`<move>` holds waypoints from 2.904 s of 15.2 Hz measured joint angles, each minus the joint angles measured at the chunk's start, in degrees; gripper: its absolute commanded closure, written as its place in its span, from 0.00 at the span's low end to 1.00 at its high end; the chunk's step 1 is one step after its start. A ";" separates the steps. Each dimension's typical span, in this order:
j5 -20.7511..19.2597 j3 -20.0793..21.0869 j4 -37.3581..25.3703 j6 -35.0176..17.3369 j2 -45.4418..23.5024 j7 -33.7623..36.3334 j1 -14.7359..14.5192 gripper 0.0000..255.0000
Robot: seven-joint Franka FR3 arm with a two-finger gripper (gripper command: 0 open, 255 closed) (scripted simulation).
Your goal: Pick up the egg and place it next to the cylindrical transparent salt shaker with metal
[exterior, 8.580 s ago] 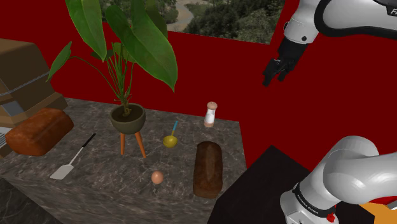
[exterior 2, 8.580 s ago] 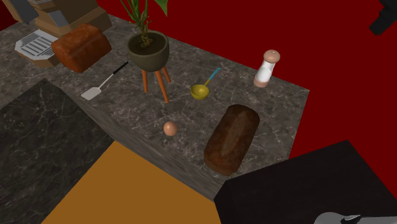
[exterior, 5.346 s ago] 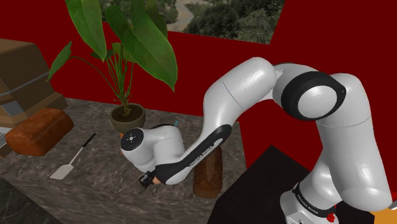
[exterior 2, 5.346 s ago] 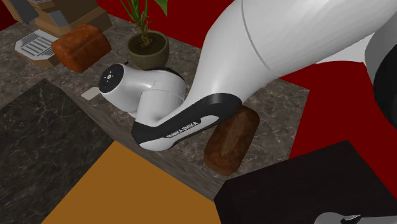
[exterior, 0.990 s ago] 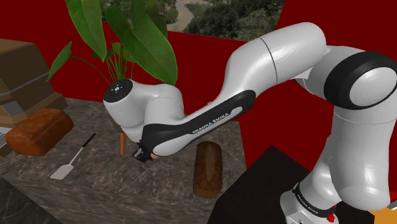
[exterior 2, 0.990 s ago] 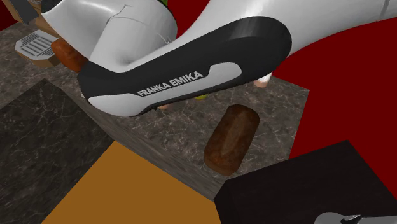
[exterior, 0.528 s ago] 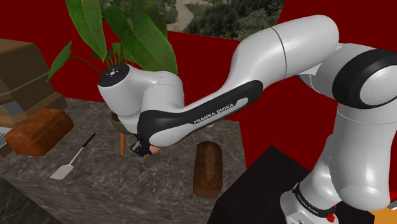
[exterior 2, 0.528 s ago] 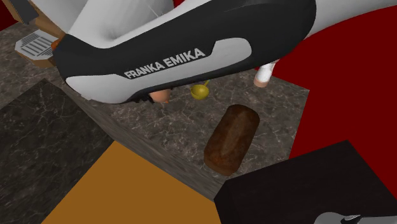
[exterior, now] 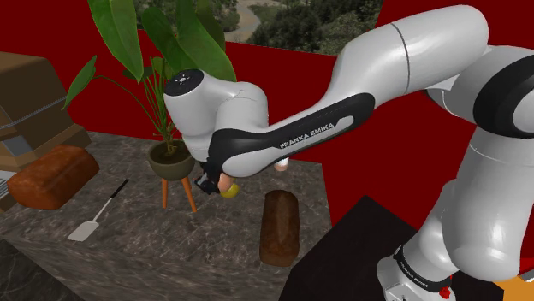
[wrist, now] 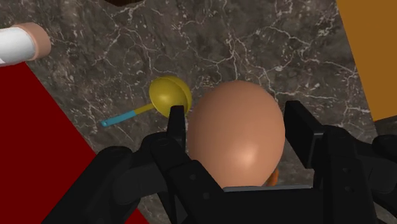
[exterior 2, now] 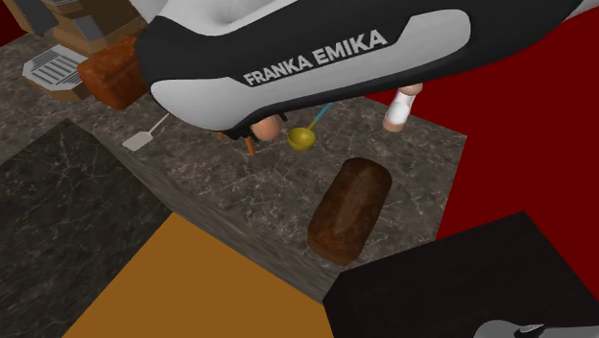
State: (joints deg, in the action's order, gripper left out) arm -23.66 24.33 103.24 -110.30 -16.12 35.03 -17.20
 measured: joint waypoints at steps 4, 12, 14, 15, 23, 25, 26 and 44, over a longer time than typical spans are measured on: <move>1.20 -1.48 6.50 -3.75 4.72 -4.59 3.95 1.00; 3.14 -5.82 16.50 -9.83 12.67 -15.03 10.76 1.00; 3.42 -7.04 18.00 -10.85 13.99 -17.59 12.19 1.00; 3.44 -7.69 18.68 -11.54 14.43 -18.84 12.91 1.00; 3.65 -13.57 23.68 -16.57 17.87 -29.71 18.74 1.00; 3.59 -15.14 23.68 -17.51 17.79 -32.53 20.21 1.00; 3.45 -15.85 23.92 -18.25 17.64 -33.70 20.88 1.00; 6.21 -27.27 15.19 -24.05 9.51 -58.09 32.86 1.00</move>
State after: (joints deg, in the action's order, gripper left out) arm -17.45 -2.94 118.42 -134.35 -6.61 -23.06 15.66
